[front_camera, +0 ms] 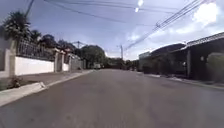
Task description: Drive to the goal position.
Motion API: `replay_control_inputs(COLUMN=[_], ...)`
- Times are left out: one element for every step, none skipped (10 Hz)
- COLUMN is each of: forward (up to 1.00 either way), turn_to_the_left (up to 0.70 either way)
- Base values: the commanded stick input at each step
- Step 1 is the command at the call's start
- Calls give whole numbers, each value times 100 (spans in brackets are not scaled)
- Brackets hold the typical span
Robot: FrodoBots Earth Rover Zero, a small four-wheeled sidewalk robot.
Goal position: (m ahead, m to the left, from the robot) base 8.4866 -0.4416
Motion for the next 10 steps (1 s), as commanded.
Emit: replay_control_inputs(forward=[45,45,45,45,45,45,45,45,45,45], turn_to_the_left=[0,0,0,0,0,0,0,0,0,0])
